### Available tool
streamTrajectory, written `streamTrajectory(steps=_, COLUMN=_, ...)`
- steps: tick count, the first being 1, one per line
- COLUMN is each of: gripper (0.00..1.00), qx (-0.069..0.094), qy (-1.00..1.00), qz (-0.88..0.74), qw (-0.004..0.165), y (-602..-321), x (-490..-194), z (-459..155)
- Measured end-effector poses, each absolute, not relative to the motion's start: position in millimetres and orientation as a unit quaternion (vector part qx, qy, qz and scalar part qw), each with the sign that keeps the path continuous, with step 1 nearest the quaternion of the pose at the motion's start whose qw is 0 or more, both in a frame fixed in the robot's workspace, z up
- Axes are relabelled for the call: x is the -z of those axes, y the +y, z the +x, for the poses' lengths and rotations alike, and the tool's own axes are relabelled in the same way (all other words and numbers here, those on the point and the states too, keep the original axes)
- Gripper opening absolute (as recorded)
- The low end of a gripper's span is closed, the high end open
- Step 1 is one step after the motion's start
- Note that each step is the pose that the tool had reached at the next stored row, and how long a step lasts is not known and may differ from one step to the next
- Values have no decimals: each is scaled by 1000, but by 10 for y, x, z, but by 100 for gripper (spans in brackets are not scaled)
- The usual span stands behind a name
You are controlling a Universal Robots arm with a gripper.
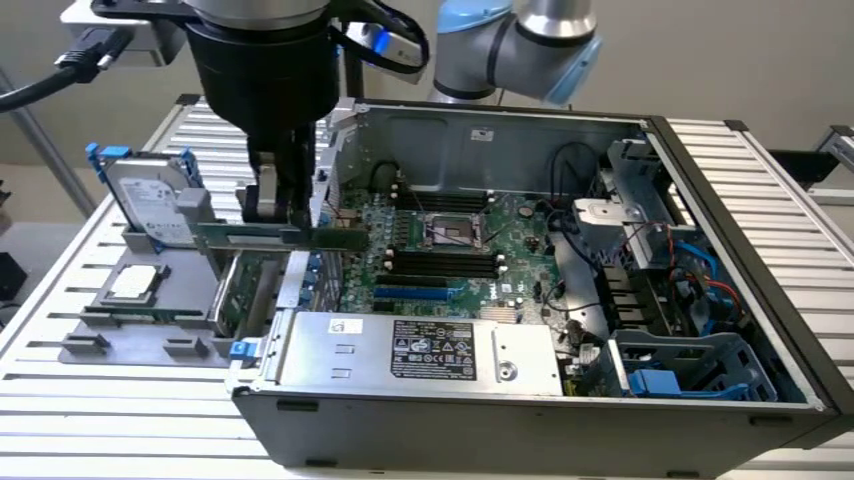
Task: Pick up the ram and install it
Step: 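Pick up the ram and move it above insertion slot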
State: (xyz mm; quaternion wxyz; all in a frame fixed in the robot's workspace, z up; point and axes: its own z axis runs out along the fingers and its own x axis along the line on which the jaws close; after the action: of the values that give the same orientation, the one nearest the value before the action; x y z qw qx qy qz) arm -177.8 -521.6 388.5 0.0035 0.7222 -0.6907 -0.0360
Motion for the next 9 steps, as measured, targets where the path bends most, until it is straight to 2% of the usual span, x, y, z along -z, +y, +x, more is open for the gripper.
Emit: streamTrajectory(steps=9, gripper=0, qx=36, qy=-691, qz=722, qw=4, y=-5216, x=-3880, z=-1369)
